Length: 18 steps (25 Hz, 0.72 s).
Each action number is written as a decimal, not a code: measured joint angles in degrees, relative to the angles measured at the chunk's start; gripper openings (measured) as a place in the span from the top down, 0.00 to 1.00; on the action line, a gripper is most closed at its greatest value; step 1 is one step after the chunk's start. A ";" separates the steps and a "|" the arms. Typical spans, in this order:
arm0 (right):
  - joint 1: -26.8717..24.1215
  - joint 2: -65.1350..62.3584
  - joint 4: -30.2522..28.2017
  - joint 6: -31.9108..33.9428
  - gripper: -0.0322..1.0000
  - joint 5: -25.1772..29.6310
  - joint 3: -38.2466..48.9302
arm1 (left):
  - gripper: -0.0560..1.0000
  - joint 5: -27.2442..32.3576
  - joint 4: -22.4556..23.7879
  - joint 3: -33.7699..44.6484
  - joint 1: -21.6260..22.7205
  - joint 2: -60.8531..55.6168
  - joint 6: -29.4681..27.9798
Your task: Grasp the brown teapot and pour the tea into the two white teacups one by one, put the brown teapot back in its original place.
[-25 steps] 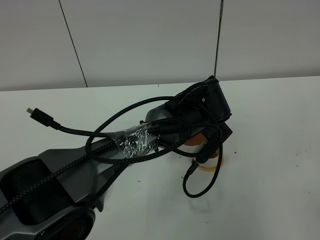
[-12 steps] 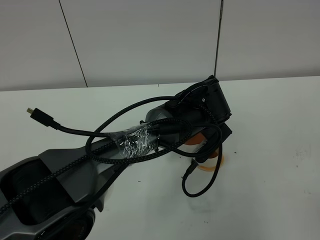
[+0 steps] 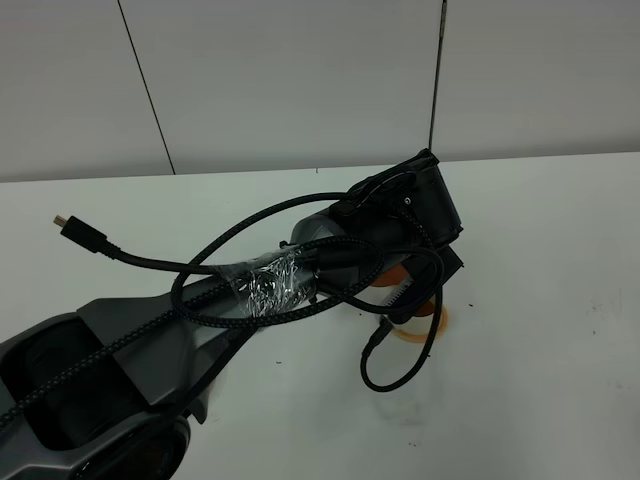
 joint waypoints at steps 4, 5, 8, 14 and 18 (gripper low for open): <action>0.00 0.00 0.00 0.00 0.74 0.00 0.00 | 0.79 -0.49 0.76 0.00 0.00 0.00 0.17; 0.00 0.00 0.00 0.00 0.74 0.00 0.00 | 0.79 -0.56 0.89 0.00 0.00 0.00 0.17; 0.00 0.00 0.00 0.00 0.74 0.00 0.00 | 0.79 -0.68 1.00 0.00 0.00 0.00 0.70; 0.00 0.00 0.00 0.00 0.74 0.00 0.00 | 0.79 -0.68 1.25 0.00 -0.19 0.00 1.37; 0.00 0.00 0.00 -0.05 0.74 0.00 0.00 | 0.79 -1.86 1.29 0.00 -0.63 0.00 1.49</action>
